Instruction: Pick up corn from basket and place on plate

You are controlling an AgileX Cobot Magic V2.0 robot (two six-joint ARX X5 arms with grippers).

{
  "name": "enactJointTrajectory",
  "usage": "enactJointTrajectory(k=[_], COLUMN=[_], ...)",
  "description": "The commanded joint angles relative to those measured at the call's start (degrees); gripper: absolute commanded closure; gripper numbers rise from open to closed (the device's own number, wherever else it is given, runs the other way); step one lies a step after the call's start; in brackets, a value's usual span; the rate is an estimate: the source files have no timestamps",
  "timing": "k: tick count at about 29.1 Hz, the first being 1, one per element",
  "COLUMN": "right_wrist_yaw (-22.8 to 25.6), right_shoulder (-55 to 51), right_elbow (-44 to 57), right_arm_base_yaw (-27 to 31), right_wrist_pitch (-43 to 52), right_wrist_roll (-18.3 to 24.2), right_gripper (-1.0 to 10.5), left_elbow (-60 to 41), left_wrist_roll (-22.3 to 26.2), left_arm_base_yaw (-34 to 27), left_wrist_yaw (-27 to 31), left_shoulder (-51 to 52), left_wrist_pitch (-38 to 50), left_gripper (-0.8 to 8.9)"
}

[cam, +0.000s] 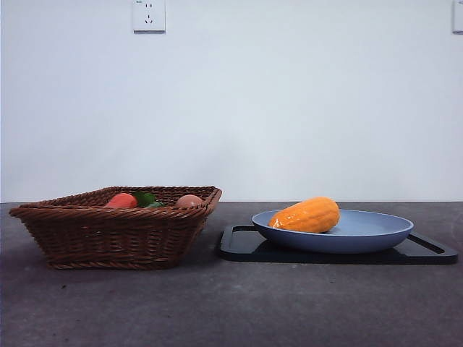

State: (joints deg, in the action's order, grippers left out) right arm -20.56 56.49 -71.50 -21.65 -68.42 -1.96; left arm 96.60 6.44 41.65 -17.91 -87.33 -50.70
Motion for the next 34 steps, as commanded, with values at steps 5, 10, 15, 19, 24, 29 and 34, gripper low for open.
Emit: enactJointTrajectory(k=[5,10,15,19,24,29,34], right_wrist_yaw=[0.0,0.0,0.0,0.0,0.0,0.0,0.0], right_shoulder=[0.3,0.3,0.3,0.3,0.3,0.3,0.3], right_elbow=[-0.7,-0.7,-0.7,-0.7,-0.7,-0.7,-0.7], right_arm_base_yaw=[-0.2,-0.2,-0.2,-0.2,-0.2,-0.2,-0.2], right_wrist_pitch=[2.9,3.7,5.0,6.4,7.1,7.5,9.1], right_wrist_roll=[-0.6,-0.6,-0.6,-0.6,-0.6,-0.6,-0.6], right_gripper=[9.4,9.4,9.4,9.4,9.4,9.4,9.4], left_elbow=[1.4,-0.1,-8.2,-21.7,-37.9,-51.2,-63.5], left_wrist_roll=[4.6,4.7,3.8,2.8,2.4,2.4,2.4], left_arm_base_yaw=[-3.5,-10.4,-20.2,-28.5,-37.6,-43.7,-46.3], left_wrist_yaw=[0.2,0.1,-0.5,-0.5,-0.5,-0.4,0.4], left_shoulder=[2.1,7.3,15.0,24.0,36.1,47.1,56.8], left_wrist_pitch=[3.6,10.5,17.9,26.4,33.6,38.9,43.9], left_gripper=[8.06,8.06,8.06,8.06,8.06,8.06,8.06])
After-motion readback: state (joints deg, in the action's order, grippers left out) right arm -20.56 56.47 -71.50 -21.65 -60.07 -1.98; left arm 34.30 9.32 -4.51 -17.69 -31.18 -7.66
